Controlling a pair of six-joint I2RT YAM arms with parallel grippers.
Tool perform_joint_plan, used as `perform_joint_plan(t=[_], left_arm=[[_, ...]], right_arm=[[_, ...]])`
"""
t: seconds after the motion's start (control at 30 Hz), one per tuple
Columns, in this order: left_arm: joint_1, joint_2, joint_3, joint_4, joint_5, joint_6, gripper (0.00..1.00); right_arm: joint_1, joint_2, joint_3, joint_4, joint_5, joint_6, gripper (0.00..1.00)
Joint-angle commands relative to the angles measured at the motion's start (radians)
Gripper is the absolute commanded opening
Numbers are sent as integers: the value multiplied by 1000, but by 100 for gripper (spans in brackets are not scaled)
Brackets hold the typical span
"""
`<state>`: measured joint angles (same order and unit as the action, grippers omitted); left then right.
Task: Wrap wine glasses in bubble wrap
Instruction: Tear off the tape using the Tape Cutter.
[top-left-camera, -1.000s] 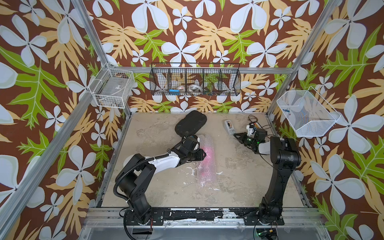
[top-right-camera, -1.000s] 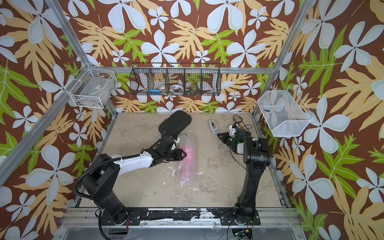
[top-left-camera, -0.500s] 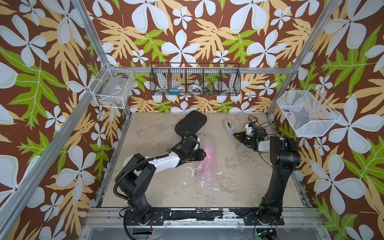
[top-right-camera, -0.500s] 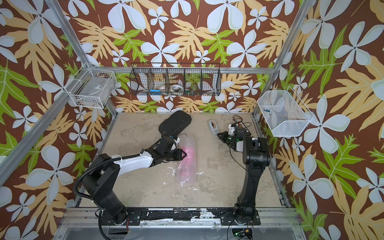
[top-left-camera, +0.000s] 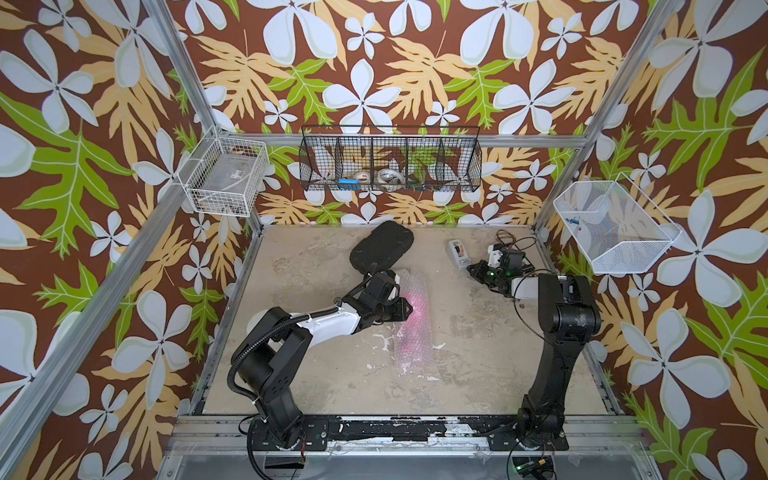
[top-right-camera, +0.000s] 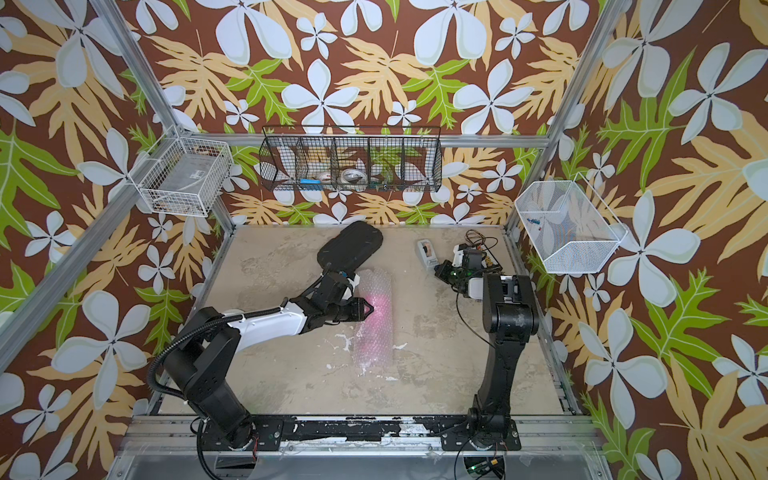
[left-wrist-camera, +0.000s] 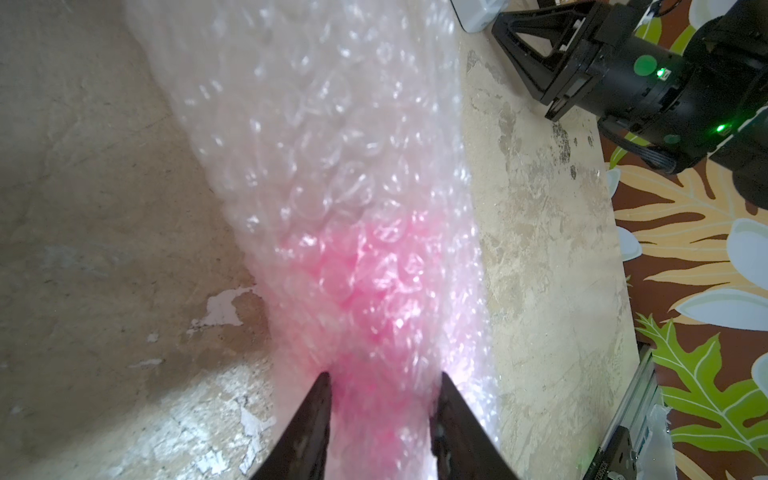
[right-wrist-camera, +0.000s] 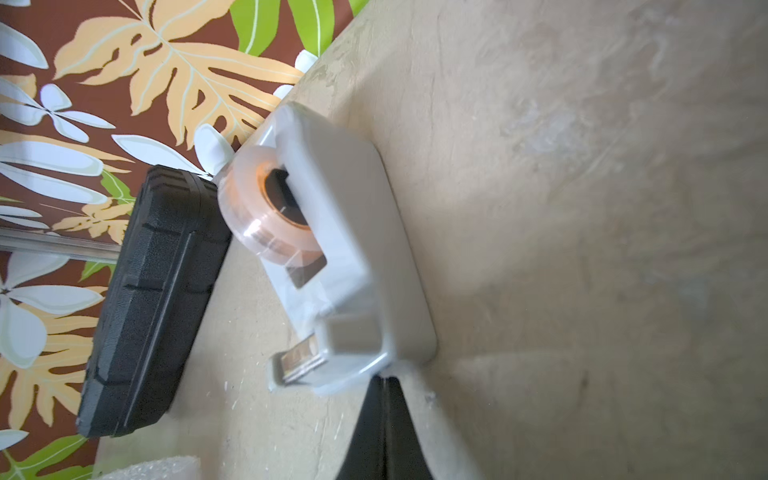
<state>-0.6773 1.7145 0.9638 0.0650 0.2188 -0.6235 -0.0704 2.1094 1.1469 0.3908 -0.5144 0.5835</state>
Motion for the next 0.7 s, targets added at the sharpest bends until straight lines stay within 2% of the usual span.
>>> perform_joint_plan(t=[0.0,0.33,0.67], left_arm=[[1,14,-5,-76,-13,7,40],[1,9,-5,-78,-15,7,40],[1,13,-7,-74,-13,4,40]], right_arm=[[10,0,17,-110,107,-67,0],[41,37,82,-227,183,-92,0],[5,-29,-15,-120,122,-57,0]])
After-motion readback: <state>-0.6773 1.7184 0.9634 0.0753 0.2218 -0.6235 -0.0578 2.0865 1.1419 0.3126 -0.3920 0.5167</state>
